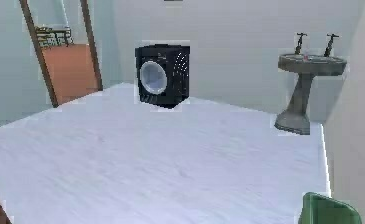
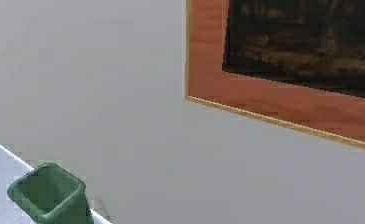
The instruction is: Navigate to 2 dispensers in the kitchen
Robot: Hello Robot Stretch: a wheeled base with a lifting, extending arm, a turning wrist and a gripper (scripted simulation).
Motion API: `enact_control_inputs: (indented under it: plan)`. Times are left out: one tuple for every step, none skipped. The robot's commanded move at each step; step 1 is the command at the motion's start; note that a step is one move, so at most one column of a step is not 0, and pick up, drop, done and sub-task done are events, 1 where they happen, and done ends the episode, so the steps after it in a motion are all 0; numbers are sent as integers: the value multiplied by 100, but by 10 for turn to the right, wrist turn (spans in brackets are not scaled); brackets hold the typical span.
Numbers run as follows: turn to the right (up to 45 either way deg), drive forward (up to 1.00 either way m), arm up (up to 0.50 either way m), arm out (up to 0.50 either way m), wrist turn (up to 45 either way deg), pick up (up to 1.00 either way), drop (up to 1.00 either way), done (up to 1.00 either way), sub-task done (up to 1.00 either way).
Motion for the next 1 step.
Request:
enact_control_inputs:
  plan:
    - [-270,0,0,0,0,0,0,0,0]
